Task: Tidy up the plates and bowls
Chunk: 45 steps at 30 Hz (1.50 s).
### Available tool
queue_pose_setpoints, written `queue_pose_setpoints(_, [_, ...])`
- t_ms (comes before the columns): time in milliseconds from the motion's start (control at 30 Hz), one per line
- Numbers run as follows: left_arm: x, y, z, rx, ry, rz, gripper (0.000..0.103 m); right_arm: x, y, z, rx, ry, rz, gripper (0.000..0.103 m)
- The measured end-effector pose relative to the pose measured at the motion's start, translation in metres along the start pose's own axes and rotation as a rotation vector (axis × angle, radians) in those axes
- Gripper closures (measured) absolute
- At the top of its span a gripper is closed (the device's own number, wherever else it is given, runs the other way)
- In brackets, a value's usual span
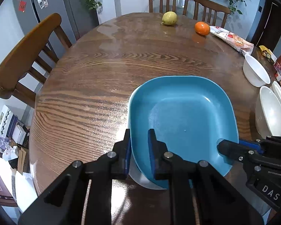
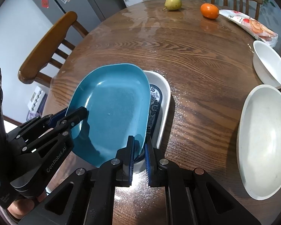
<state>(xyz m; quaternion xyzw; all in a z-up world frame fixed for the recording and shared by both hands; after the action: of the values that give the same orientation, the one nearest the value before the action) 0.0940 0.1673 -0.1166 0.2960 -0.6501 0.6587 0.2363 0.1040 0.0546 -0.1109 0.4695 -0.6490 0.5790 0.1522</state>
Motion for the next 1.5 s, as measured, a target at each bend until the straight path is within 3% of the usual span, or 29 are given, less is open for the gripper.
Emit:
queue_pose_setpoints(133, [-0.001,0.001,0.000,0.005,0.000,-0.008,0.083,0.003,-0.003,0.000,0.017,0.008,0.019,0.093])
queue_pose_setpoints(233, [0.000,0.000,-0.001,0.013,0.003,-0.005,0.068,0.006,-0.008,0.003,0.029,0.035,0.038,0.090])
queue_pose_setpoints(333, [0.006,-0.006,-0.003,0.011,-0.011,0.022,0.056,0.011,-0.012,0.006,0.015,0.032,0.058,0.080])
queue_pose_setpoints(433, [0.012,-0.011,-0.004,0.022,-0.010,0.039,0.037,0.018,-0.016,0.011,-0.008,0.029,0.082,0.070])
queue_pose_setpoints(567, [0.019,-0.016,-0.001,0.031,-0.004,0.056,0.025,0.032,-0.021,0.012,-0.037,0.008,0.122,0.061])
queue_pose_setpoints(800, [0.028,-0.024,0.021,0.024,0.037,0.064,0.019,0.060,-0.026,0.028,-0.082,0.021,0.197,0.060])
queue_pose_setpoints(1233, [0.039,-0.033,0.095,-0.059,0.151,0.072,0.019,0.119,-0.014,0.120,-0.247,0.142,0.293,0.059])
queue_pose_setpoints(1500, [0.023,-0.023,0.165,-0.115,0.244,0.010,0.019,0.131,0.002,0.185,-0.338,0.238,0.266,0.059])
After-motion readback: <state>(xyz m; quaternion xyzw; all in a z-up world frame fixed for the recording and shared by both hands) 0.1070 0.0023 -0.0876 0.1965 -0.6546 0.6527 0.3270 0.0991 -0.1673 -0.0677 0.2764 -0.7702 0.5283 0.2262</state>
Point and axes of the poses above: each gripper's, at about its wrist camera, not at the fingertips, and x roughly against the way its jaws point, z to its right, y to its underside, the point moved 9 cm from there along -x, roughly the way its jaws point, and after that the axes turned 14 degrees about z, right-handed, at the moved point
